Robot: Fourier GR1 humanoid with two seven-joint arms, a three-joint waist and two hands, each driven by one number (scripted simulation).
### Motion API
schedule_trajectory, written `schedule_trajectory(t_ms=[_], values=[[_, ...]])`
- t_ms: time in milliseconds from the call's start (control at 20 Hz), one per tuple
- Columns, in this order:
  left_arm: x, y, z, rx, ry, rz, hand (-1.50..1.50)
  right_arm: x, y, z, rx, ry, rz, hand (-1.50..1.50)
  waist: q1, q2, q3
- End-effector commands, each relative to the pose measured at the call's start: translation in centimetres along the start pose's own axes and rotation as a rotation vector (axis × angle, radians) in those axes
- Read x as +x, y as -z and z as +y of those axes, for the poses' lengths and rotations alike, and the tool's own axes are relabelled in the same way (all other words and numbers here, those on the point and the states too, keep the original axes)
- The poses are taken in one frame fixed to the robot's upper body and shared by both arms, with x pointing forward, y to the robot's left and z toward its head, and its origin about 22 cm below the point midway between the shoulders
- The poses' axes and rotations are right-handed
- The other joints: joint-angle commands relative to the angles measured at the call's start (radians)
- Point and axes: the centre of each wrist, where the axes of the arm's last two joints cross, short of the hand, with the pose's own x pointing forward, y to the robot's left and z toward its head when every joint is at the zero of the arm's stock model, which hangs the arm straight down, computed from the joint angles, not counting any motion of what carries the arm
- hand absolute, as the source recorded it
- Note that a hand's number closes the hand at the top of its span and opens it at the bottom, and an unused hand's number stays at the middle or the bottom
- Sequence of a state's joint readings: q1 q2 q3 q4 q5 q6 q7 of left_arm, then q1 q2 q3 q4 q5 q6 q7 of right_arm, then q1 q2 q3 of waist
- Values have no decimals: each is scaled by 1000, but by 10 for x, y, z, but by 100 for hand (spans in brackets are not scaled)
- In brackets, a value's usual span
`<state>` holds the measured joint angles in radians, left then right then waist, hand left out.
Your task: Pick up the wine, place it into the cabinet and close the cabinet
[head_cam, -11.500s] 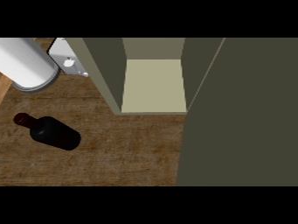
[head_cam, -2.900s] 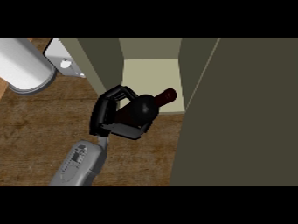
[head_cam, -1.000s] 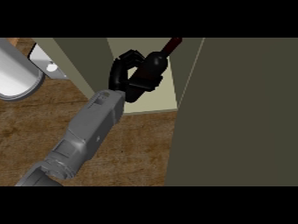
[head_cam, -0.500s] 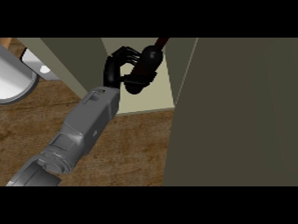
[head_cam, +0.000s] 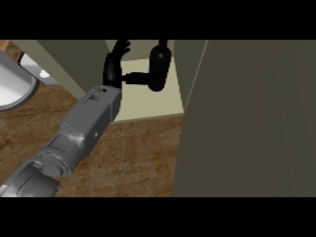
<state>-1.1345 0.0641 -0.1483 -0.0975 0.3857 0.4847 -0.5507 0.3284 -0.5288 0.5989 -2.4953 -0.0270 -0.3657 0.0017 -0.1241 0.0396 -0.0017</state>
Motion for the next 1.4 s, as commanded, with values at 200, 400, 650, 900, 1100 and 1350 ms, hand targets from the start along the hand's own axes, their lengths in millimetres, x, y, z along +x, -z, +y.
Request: schedule_trajectory(t_ms=[200,400,650,900,1100,1350], values=[[9,10,9,1,-64,-41,-150,29,-6,2,1,119,-32,-150,6,-1,-2],[27,18,4,-67,-137,-81,-150,30,-7,-1,12,87,-20,-150,11,-5,-1],[29,17,1,-109,-284,-129,150,36,-14,-3,8,99,11,-150,20,-16,0],[55,21,-17,-203,-389,-153,150,40,-13,-3,14,98,0,-150,30,-16,-1],[47,6,-37,-250,-395,-137,-150,49,-17,-2,-12,104,20,-150,61,-32,0],[57,11,-38,-260,-435,-128,-150,44,-15,-5,-42,84,10,-150,76,-34,1]])
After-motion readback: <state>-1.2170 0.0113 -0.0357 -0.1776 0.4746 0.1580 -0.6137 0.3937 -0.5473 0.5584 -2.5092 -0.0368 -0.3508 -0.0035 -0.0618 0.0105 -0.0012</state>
